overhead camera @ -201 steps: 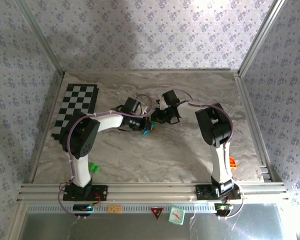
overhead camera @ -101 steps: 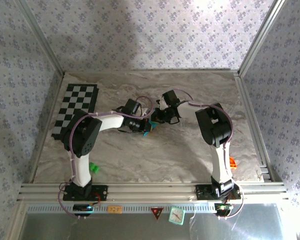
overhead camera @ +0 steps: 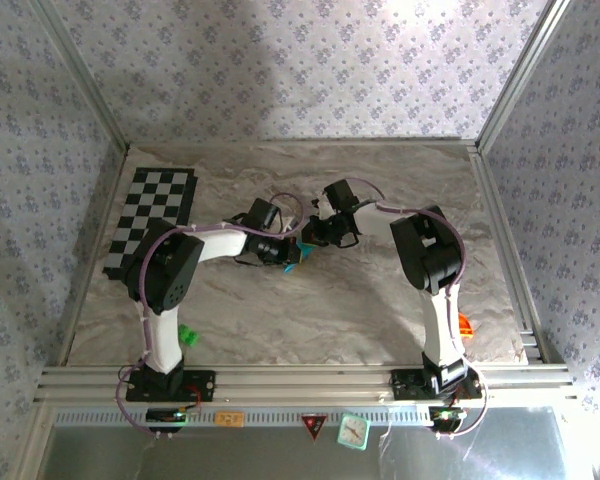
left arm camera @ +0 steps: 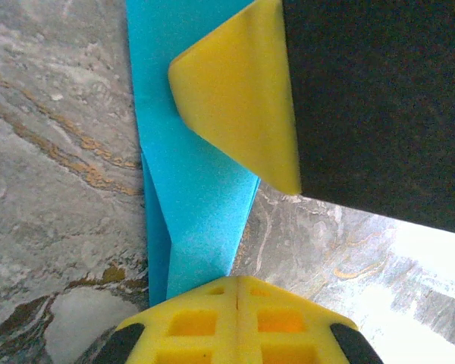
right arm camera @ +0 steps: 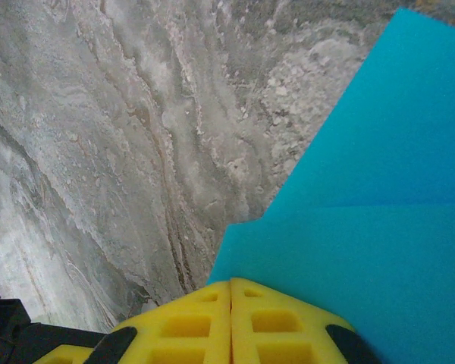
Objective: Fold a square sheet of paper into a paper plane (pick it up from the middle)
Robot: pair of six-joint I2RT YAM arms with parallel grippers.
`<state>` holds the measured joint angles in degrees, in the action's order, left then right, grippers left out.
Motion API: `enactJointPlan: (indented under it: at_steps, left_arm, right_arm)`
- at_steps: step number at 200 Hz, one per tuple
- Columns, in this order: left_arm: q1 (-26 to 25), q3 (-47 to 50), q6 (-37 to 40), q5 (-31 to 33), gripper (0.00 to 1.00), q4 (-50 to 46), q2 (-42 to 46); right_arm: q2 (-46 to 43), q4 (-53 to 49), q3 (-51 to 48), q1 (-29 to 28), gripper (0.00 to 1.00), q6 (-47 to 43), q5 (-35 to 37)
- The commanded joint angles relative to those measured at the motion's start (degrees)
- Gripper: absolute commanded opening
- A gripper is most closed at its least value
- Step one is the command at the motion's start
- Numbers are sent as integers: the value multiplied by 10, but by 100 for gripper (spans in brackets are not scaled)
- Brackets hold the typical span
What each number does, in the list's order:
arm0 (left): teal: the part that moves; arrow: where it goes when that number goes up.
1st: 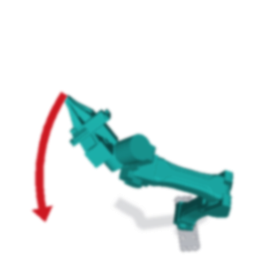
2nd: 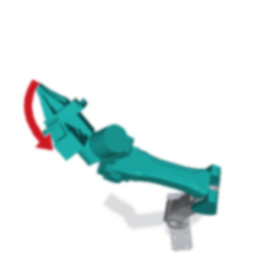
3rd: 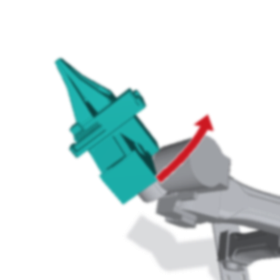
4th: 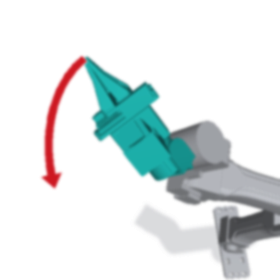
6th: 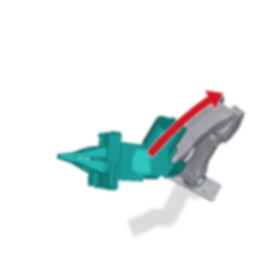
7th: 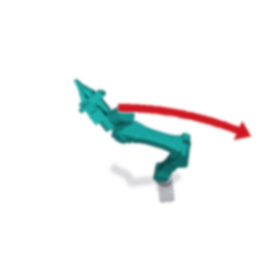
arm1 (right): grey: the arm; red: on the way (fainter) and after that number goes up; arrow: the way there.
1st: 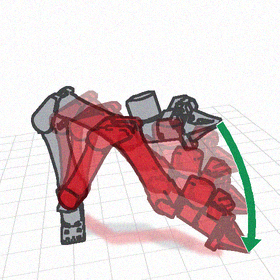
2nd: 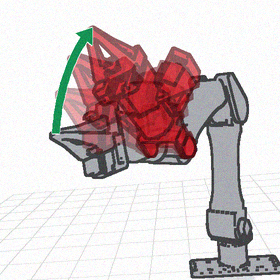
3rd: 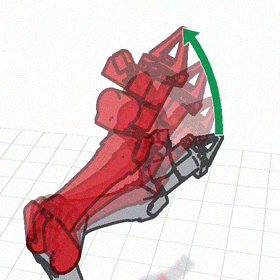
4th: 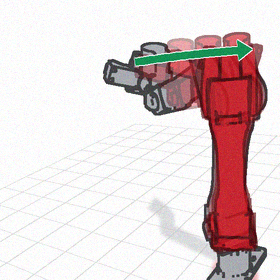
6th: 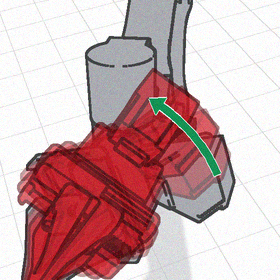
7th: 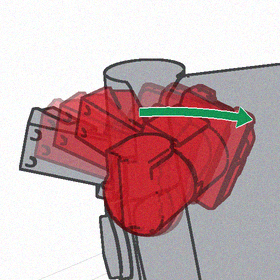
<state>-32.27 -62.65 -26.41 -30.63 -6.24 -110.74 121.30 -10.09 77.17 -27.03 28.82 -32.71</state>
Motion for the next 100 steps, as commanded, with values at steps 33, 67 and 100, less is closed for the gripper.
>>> enactJointPlan:
  at_steps: [33,67,100]
  left_arm:
    - [3,10,2,-1,1,-23,-10]
    - [2,20,0,-6,1,-37,-1]
    - [0,30,1,-13,1,-56,12]
  right_arm:
    - [28,-43,3,1,8,-18,35]
    - [28,-50,3,1,8,-23,43]
    - [29,-51,2,1,8,-25,42]
